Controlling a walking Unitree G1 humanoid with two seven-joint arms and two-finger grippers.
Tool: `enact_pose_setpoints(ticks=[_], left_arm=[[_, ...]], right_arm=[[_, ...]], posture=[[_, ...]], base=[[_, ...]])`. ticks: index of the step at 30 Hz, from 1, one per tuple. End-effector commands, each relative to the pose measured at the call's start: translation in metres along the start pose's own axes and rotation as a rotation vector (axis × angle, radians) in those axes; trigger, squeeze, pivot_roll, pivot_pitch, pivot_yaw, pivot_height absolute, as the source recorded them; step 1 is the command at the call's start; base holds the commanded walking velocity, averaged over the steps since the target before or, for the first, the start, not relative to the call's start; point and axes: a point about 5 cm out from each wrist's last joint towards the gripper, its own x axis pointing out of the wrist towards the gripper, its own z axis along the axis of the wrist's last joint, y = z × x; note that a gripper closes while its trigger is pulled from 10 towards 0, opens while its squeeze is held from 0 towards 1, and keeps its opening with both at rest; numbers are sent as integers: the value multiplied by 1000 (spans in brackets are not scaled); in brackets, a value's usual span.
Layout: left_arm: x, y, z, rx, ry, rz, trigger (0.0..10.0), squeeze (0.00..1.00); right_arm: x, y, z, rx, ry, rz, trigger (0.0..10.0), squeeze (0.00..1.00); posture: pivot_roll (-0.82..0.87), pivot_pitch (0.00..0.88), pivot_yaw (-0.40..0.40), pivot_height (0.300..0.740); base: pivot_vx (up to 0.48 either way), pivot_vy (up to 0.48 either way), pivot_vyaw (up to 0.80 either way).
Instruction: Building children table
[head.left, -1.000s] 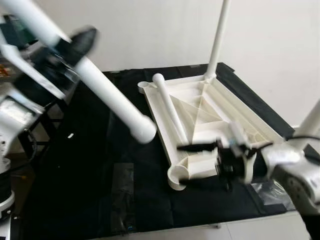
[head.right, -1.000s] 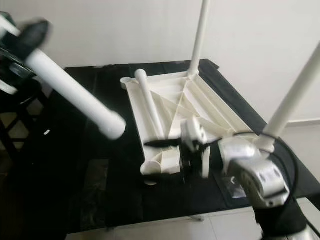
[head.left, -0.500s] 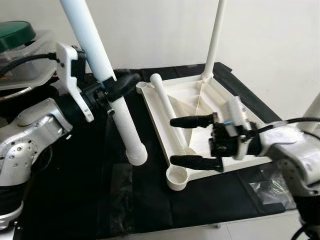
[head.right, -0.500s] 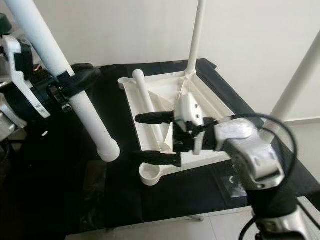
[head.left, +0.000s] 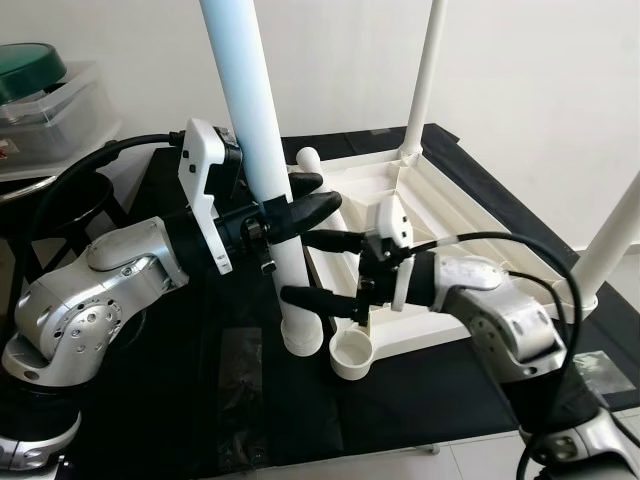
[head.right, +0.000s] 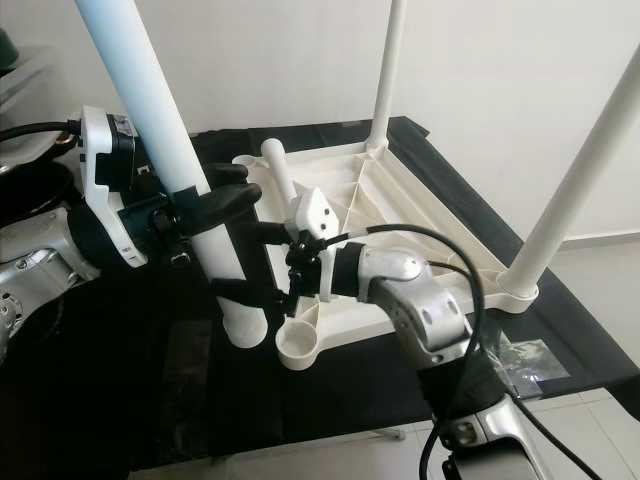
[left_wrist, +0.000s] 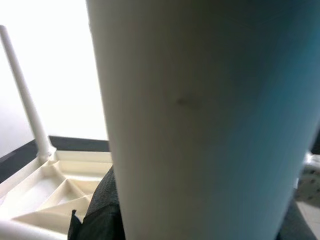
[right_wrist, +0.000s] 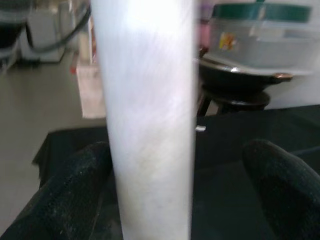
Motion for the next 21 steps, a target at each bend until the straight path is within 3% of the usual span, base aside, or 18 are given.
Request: enact_pose_setpoints(ticks=[1,8,17,18,19,20,21], left_arm=[[4,-5,6,18,-23,-32,0,0],[9,-4,11,19,-52,-50,0,0],[12,-3,11,13,-62,-61,0,0],[12,-3,11,12,-63,-62,0,0],[12,-3,11,12,-63,-62,0,0],[12,-3,10,11,-62,-62,0,0],[12,-3,10,11,-62,-62,0,0]], right_arm=[[8,5,-5,-20,26,30,10000,0],[34,19,-20,-69,94,83,10000,0],[52,13,-13,-81,34,27,10000,0],[53,12,-12,-81,23,20,9020,0],[53,12,-12,-81,23,20,9020,0],[55,12,-9,-78,3,13,3059,0],[55,12,-9,-78,3,13,3059,0]], posture=[[11,39,31,740],[15,37,29,740],[15,37,28,740],[15,37,28,740],[15,37,28,740],[15,37,27,740],[15,37,27,740]], base=[[0,0,0],[0,0,0],[0,0,0],[0,0,0],[0,0,0],[0,0,0],[0,0,0]])
